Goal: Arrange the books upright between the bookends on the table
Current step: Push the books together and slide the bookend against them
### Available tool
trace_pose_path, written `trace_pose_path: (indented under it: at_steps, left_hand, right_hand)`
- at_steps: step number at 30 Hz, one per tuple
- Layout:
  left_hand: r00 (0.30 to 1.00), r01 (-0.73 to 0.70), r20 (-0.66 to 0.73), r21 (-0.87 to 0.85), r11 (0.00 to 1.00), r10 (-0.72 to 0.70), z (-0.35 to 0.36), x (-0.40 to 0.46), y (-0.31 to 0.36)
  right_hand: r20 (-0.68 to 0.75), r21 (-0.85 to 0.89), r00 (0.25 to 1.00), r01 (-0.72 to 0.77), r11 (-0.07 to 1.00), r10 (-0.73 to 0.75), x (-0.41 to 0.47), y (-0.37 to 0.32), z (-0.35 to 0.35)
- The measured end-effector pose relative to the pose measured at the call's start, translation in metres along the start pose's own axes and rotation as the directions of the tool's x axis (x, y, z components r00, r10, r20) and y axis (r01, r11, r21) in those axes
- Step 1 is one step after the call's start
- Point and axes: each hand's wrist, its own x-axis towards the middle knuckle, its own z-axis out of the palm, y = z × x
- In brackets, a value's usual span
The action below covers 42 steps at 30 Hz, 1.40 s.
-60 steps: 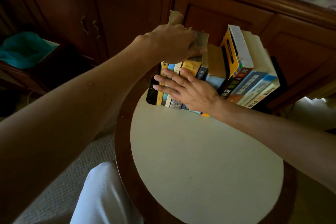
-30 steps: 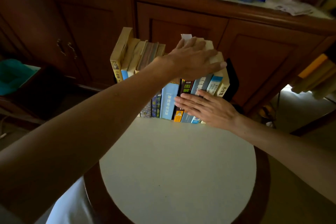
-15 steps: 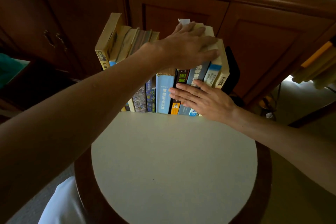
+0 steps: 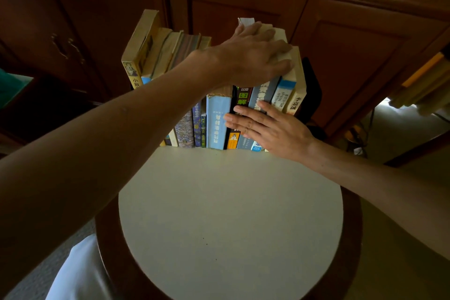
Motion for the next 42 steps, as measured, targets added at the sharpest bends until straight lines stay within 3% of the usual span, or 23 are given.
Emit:
trace_pose_path:
  at_steps: [3, 8, 10, 12, 15, 18, 21, 24, 27, 30, 33, 37, 42]
  left_hand:
    - [0.998, -0.066, 0.022, 0.053, 0.996, 0.065, -0.001, -0.002, 0.003]
    - [0.999, -0.014, 0.040, 0.004, 1.000, 0.014, 0.002, -0.002, 0.000]
    - [0.998, 0.012, 0.059, -0.019, 1.000, -0.011, -0.001, -0.004, -0.001]
    - [0.998, -0.011, 0.067, 0.024, 1.000, 0.010, -0.003, -0.005, -0.002]
    - [0.994, 0.019, 0.105, -0.013, 1.000, -0.017, -0.004, -0.004, -0.006]
    - [0.987, 0.122, 0.119, -0.125, 0.985, -0.108, -0.008, 0.002, -0.003]
    - [0.986, 0.151, 0.092, -0.189, 0.970, -0.136, -0.016, 0.005, 0.012]
    - [0.995, 0.061, 0.092, -0.125, 0.990, -0.049, -0.023, 0.010, 0.032]
    - [0.985, -0.010, 0.170, -0.063, 0.998, 0.020, -0.018, 0.011, 0.043]
    - [0.983, -0.053, 0.178, 0.066, 0.996, 0.040, -0.009, 0.010, 0.043]
    - [0.988, -0.080, 0.139, 0.095, 0.992, 0.066, -0.006, 0.012, 0.042]
    - [0.988, -0.087, 0.136, 0.069, 0.994, 0.077, -0.004, 0.011, 0.040]
    - [0.988, -0.091, 0.134, 0.079, 0.993, 0.080, -0.005, 0.011, 0.040]
  right_hand:
    - [0.003, 0.027, 1.000, 0.010, 1.000, -0.010, -0.001, -0.001, -0.001]
    - [0.048, 0.136, 0.999, -0.007, 0.991, 0.001, -0.002, -0.001, -0.016]
    - [0.047, 0.267, 0.997, -0.074, 0.961, 0.064, -0.003, -0.005, -0.030]
    - [0.026, 0.430, 0.970, -0.228, 0.873, 0.241, -0.007, -0.012, -0.047]
    - [0.137, 0.651, 0.793, -0.524, 0.549, 0.593, -0.024, -0.039, -0.072]
    - [0.357, 0.681, 0.450, -0.725, 0.101, 0.818, -0.044, -0.084, -0.089]
    - [0.549, 0.653, 0.175, -0.700, -0.289, 0.817, -0.039, -0.110, -0.104]
    - [0.700, 0.582, 0.073, -0.634, -0.509, 0.710, -0.028, -0.104, -0.104]
    - [0.822, 0.498, 0.062, -0.563, -0.660, 0.567, -0.028, -0.087, -0.090]
    - [0.884, 0.457, 0.177, -0.517, -0.724, 0.433, -0.033, -0.071, -0.070]
    - [0.896, 0.442, 0.263, -0.574, -0.689, 0.357, -0.036, -0.058, -0.048]
    - [0.913, 0.408, 0.291, -0.678, -0.611, 0.286, -0.034, -0.052, -0.031]
    - [0.902, 0.410, 0.234, -0.730, -0.548, 0.362, -0.033, -0.066, -0.024]
